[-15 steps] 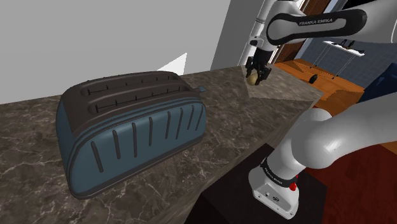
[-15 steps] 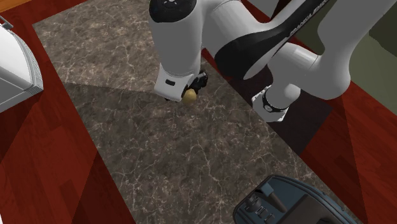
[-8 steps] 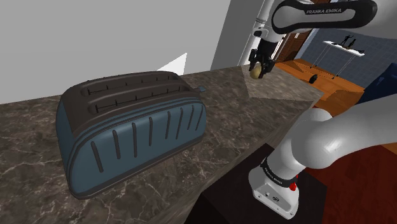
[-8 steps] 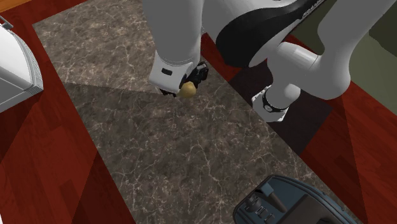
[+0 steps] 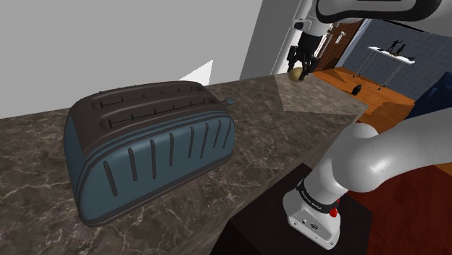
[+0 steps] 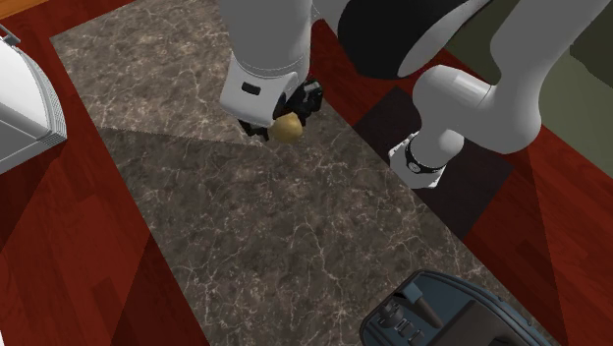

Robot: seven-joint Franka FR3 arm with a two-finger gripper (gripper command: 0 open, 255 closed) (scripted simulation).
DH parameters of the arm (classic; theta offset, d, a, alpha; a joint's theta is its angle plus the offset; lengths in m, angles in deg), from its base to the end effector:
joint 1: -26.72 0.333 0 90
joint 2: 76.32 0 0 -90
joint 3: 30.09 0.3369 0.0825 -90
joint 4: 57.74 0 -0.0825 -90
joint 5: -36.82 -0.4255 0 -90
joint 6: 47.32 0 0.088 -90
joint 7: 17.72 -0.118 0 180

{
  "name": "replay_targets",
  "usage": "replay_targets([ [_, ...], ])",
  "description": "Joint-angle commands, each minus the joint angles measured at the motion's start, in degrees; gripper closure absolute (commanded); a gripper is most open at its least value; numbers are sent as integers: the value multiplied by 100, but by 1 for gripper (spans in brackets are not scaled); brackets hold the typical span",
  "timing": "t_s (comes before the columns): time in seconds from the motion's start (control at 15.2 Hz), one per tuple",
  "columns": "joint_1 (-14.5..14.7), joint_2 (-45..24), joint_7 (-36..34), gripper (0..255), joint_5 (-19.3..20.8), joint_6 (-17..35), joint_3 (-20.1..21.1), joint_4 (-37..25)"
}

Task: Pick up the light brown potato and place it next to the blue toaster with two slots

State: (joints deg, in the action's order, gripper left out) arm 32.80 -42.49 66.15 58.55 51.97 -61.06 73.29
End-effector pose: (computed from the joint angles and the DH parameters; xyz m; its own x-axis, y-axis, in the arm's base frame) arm 0.3616 -0.2400 0.5312 0.3805 0.9209 -0.0841 0.9236 -0.3831 -0.0158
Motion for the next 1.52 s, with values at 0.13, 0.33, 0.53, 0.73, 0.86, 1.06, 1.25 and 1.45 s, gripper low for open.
replay_targets([
  [0.13, 23, -7, 39, 255, -60, -309, 76, -311],
  [0.33, 41, -30, 71, 255, -102, -527, 123, -551],
  [0.53, 60, -64, 105, 255, -143, -743, 165, -800],
  [0.73, 80, -110, 141, 255, -183, -957, 203, -1059],
  [0.86, 94, -147, 166, 255, -210, -1099, 225, -1238],
  [1.06, 115, -212, 207, 255, -248, -1311, 255, -1514],
  [1.25, 130, -262, 236, 255, -274, -1455, 272, -1707],
  [1.45, 155, 44, -211, 255, -373, -1564, 686, -1399],
])
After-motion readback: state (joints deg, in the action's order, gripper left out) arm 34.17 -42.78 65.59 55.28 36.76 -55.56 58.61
